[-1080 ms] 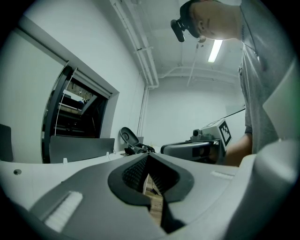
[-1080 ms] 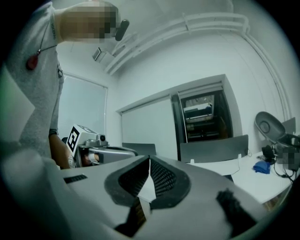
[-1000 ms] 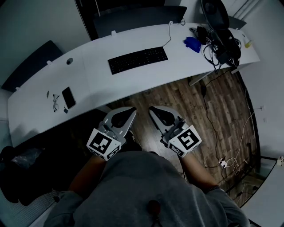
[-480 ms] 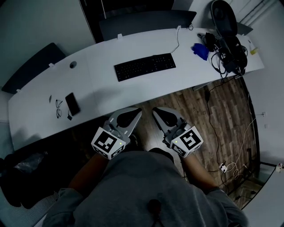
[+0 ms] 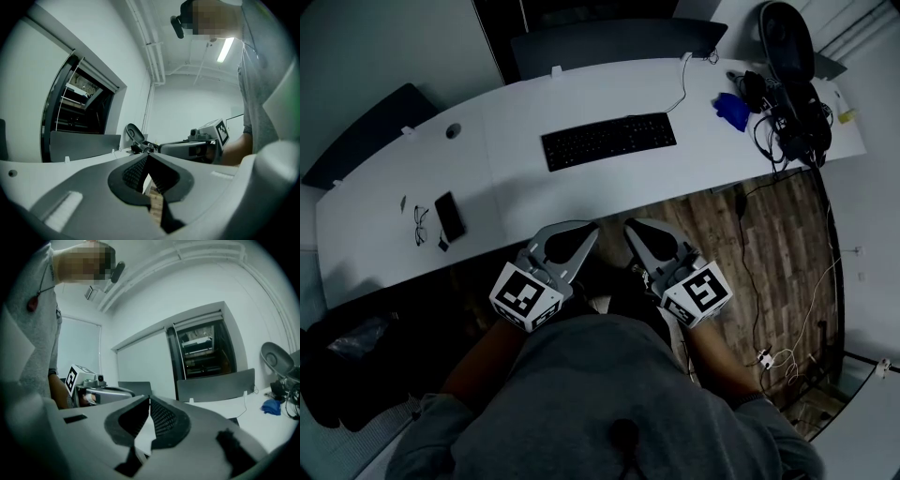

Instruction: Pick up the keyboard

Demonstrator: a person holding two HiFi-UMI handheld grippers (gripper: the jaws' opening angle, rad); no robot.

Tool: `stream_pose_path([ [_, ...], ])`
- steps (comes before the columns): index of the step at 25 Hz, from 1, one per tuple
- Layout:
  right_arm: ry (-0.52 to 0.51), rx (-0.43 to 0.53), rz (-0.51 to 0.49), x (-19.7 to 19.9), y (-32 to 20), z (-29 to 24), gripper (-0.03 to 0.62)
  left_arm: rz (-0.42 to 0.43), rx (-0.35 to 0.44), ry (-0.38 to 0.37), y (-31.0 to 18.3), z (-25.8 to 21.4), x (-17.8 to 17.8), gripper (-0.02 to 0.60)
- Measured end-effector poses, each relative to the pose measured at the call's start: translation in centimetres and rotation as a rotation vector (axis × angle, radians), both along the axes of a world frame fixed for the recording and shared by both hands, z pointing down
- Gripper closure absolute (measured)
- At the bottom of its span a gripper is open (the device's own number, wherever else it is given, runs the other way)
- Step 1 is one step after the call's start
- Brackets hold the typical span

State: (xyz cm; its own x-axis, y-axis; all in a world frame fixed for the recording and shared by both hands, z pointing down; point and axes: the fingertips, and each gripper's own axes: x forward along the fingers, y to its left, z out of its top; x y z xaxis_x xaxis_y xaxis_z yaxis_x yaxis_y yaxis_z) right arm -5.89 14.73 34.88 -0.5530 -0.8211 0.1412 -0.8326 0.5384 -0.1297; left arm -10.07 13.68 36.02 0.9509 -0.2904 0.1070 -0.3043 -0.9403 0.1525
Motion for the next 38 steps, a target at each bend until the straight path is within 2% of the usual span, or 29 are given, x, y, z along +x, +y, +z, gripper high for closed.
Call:
stream_pose_path([
  [3,0.015,-0.007,-0.034,1.5,-1.1,0.5,0.577,-0.023,0.014,-0.005,-0.8,0.2,1.3,0.575],
  [9,0.01,-0.021,-0.096,5.0,-3.1,0.7,0.577,-0.105,-0.016,-0.02,-2.8,0.4,4.7,0.575],
  [19,0.022,-0.008,-0.185,11.6,-6.4,1.2,0.577,-0.199,-0.023,-0.039,-5.6,0.8,10.7,0.574],
  [25,-0.006,-0.018,-0.219,14.8,-7.7,1.8,0.577,-0.283,-0.039,-0.046,-6.6,1.3,13.0,0.574],
  [31,0.005,-0.049,-0.278,16.2,-8.8,3.2,0.577,-0.324,-0.044,-0.065,-7.4,1.8,14.3,0.574],
  [38,0.004,-0.091,-0.29,15.4,-11.2,4.4,0.577,-0.343,-0.063,-0.097,-9.9,3.8,13.3,0.575],
])
